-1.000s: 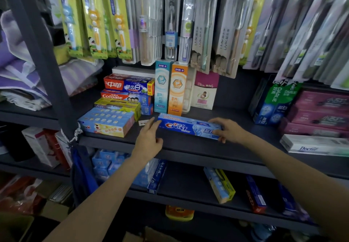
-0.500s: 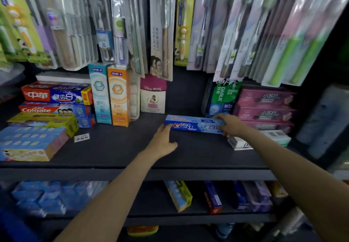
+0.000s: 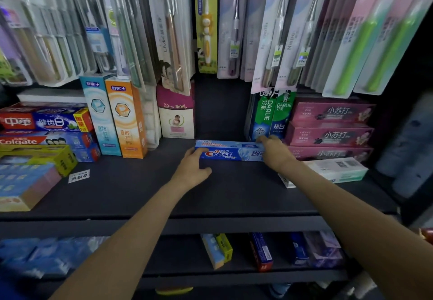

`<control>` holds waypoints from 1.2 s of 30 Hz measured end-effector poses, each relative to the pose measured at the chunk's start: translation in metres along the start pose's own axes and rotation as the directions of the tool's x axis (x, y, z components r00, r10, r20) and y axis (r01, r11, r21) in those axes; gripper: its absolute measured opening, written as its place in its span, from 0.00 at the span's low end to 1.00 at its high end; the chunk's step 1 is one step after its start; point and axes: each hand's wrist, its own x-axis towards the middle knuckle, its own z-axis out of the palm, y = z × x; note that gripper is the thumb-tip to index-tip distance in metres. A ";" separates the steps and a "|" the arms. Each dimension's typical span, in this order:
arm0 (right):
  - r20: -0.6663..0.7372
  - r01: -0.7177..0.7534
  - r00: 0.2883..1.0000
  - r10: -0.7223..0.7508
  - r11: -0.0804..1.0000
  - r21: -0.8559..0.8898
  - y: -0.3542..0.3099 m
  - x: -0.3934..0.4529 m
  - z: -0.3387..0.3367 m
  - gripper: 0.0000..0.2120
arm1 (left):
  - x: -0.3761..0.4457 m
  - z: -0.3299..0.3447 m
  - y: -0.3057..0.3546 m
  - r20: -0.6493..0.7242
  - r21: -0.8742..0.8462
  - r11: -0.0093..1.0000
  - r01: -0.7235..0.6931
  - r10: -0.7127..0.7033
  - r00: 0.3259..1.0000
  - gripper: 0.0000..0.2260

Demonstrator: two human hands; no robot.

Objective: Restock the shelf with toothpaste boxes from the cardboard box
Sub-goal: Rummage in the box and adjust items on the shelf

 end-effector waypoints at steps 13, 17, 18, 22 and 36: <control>0.011 0.150 0.988 -0.153 0.977 0.151 -0.056 0.014 0.005 0.16 | 0.005 -0.029 -0.032 -0.259 -0.055 0.985 0.165 -0.173 0.950 0.17; 0.003 0.089 0.996 -0.090 0.992 0.091 -0.066 0.030 0.009 0.17 | 0.014 -0.034 -0.038 -0.171 -0.012 0.992 0.124 -0.124 0.977 0.23; 0.017 0.078 0.997 -0.080 0.993 0.086 -0.067 0.034 0.009 0.18 | 0.017 -0.034 -0.038 -0.160 -0.003 0.993 0.116 -0.115 0.980 0.24; 0.091 0.123 0.987 -0.129 0.990 0.072 -0.073 0.044 0.012 0.21 | 0.031 -0.036 -0.040 -0.156 0.018 0.988 0.154 -0.150 0.976 0.26; -0.433 0.565 0.812 -0.391 0.713 0.416 -0.115 -0.067 0.029 0.14 | -0.070 -0.029 -0.038 -0.541 -0.096 0.943 -0.319 0.219 0.812 0.15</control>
